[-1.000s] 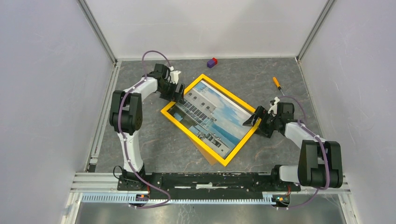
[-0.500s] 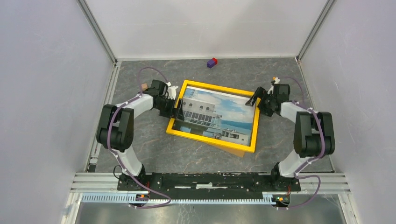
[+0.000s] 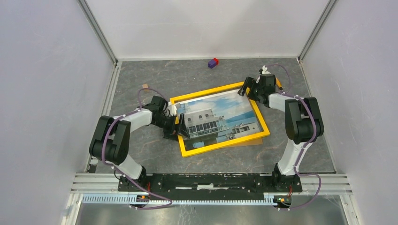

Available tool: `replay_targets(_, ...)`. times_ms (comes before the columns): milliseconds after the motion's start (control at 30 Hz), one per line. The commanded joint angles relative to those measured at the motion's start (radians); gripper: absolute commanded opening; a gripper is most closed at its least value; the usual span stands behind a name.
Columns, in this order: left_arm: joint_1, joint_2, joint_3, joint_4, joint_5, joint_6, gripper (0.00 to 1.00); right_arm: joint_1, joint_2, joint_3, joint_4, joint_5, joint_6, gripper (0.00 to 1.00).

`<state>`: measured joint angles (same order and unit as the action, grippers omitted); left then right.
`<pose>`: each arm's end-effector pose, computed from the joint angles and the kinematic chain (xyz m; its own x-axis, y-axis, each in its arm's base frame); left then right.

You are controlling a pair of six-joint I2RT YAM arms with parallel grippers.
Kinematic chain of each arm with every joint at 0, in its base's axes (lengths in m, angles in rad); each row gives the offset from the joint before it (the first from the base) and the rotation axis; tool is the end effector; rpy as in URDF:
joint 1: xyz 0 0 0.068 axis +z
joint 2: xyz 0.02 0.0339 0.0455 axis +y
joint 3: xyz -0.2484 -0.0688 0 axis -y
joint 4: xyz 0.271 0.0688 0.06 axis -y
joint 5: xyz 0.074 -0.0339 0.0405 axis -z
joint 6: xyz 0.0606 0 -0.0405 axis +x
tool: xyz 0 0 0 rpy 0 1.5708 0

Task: Take the photo out of the frame

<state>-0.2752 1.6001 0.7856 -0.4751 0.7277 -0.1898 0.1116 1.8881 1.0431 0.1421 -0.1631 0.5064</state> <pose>0.2681 -0.1176 0.0913 -0.9798 0.1303 -0.1520 0.1993 0.7057 -0.6799 0.4206 0.0570 0.1001 -0.6748 0.4060 -0.6163 0.1078 0.8804 0.4619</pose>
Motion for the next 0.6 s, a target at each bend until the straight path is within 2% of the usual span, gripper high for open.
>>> replay_targets(0,0.046,0.025,0.041,0.01,-0.018,0.038,0.93,0.068,0.02,-0.036,-0.257,-0.182,0.04,0.98)
replay_targets(100,0.08,-0.018,0.119,-0.069,-0.097,0.116,0.94,0.043,-0.043,-0.023,-0.27,-0.18,0.003,0.98)
replay_targets(200,0.06,-0.079,0.241,-0.159,-0.2,0.273,0.94,0.006,-0.111,0.001,-0.289,-0.174,-0.059,0.98)
replay_targets(267,-0.001,-0.121,0.29,-0.202,-0.286,0.389,0.95,-0.031,-0.138,0.038,-0.317,-0.197,-0.137,0.98)
replay_targets(400,-0.214,-0.139,0.336,-0.263,-0.517,0.542,0.95,-0.105,-0.159,0.136,-0.421,-0.28,-0.324,0.98)
replay_targets(567,-0.276,-0.087,0.365,-0.274,-0.505,0.538,0.95,-0.165,-0.222,0.129,-0.533,-0.409,-0.496,0.98)
